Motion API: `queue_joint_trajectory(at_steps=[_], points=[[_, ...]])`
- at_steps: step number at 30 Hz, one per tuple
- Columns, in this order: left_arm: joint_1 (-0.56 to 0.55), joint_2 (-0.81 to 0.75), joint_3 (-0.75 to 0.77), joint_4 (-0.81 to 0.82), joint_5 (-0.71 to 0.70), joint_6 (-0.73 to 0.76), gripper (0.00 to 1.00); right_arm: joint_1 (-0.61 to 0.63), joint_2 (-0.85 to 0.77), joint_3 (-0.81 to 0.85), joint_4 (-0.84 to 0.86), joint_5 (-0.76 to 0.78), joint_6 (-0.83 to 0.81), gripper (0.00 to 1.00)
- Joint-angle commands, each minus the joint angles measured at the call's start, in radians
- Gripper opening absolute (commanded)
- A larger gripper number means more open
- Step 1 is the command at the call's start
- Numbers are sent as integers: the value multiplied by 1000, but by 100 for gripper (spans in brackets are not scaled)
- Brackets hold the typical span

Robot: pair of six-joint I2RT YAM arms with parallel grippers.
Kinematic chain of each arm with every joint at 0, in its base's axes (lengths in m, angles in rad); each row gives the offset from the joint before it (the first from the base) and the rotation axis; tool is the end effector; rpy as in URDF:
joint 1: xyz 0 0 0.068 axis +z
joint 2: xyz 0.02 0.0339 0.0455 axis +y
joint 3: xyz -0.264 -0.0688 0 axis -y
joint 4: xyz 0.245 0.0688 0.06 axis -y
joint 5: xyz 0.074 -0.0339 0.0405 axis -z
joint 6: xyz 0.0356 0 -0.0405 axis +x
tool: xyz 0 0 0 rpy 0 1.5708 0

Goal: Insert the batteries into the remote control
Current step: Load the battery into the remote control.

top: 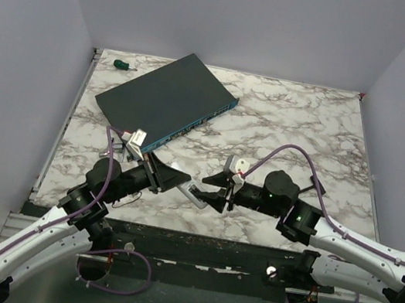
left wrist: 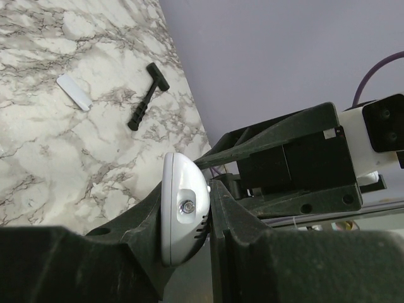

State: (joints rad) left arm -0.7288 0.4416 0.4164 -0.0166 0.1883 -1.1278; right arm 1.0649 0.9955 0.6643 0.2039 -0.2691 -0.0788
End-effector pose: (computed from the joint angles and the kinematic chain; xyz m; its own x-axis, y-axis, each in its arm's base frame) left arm 0.0975 -0.0960 0.2756 -0.7305 -0.5376 -0.4212 0.3121 0.2859 -0.9060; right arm 0.1056 0.2102 0.2983 0.0151 -0.1293 -0.9915 -0.9729 0.2270 -0.0444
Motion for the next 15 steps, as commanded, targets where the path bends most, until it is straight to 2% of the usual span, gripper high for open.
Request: queue_joint_trajectory(at_steps=[1,10,15], points=[[-5,5,8,63,29,-13,0,-3,-20,-23,50,-66,11,49],[-5,39,24,45,52,-15,0,-3,-78,-39,89,-115,-10,52],[-5,62,45,18,68,-6,0,-3,-126,-33,24,-140,-110,52]])
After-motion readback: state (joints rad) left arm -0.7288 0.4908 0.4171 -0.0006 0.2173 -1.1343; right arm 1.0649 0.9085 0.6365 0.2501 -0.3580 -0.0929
